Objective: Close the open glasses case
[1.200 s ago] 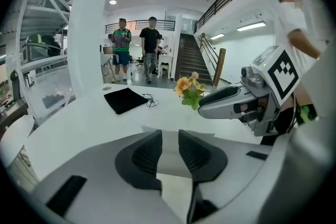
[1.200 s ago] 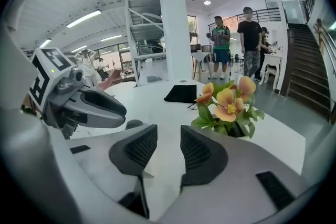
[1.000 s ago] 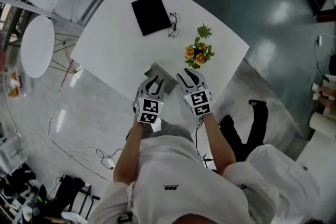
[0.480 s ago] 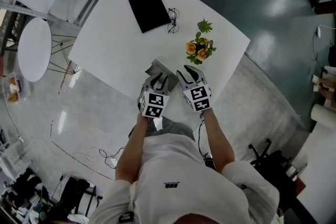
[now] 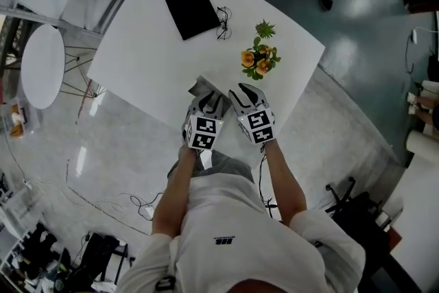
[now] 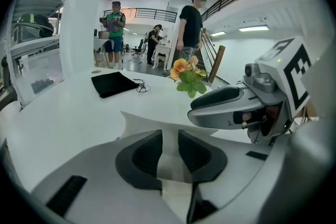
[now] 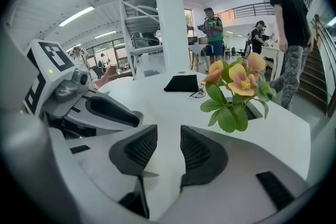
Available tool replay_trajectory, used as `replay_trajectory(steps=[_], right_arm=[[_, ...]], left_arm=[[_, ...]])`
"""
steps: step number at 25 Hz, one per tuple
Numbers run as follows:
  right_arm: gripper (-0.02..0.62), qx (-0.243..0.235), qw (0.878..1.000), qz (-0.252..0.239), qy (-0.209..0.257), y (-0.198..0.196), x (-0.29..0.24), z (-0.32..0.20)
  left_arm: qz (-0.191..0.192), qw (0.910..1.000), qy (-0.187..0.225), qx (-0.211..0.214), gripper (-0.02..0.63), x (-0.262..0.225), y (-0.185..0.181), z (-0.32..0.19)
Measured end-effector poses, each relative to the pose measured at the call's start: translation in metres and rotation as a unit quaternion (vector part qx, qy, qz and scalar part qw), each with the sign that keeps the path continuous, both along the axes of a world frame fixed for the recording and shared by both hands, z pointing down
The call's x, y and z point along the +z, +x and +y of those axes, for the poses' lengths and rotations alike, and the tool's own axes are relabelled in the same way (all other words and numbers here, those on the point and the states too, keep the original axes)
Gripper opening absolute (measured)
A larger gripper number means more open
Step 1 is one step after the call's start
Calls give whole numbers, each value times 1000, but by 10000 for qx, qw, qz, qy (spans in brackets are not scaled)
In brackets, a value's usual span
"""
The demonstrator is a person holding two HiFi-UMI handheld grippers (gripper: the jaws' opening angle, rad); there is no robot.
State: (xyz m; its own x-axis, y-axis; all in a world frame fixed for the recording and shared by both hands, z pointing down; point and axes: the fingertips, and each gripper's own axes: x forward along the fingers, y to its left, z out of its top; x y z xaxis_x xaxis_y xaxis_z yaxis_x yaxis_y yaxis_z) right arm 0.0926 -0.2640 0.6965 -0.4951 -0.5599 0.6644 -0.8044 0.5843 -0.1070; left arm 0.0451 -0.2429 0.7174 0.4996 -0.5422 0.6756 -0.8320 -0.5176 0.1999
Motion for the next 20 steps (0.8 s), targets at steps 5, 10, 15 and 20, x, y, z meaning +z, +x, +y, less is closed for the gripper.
replay_trajectory(steps=[5, 10, 15, 20], right_arm=[[138, -26, 10000, -19, 1, -5, -1, 5], [133, -10, 10000, -35, 3, -8, -2, 9], [133, -17, 10000, 11, 24, -10, 0, 13], [133, -2, 10000, 0, -3, -17, -3, 19]], left_arm=[[48, 10000, 23, 31, 109, -3, 1, 2], [74, 9999, 53, 55, 109, -4, 0, 4], [96, 9999, 31, 59, 109, -4, -3, 9], [119, 9999, 27, 74, 109, -5, -8, 14]])
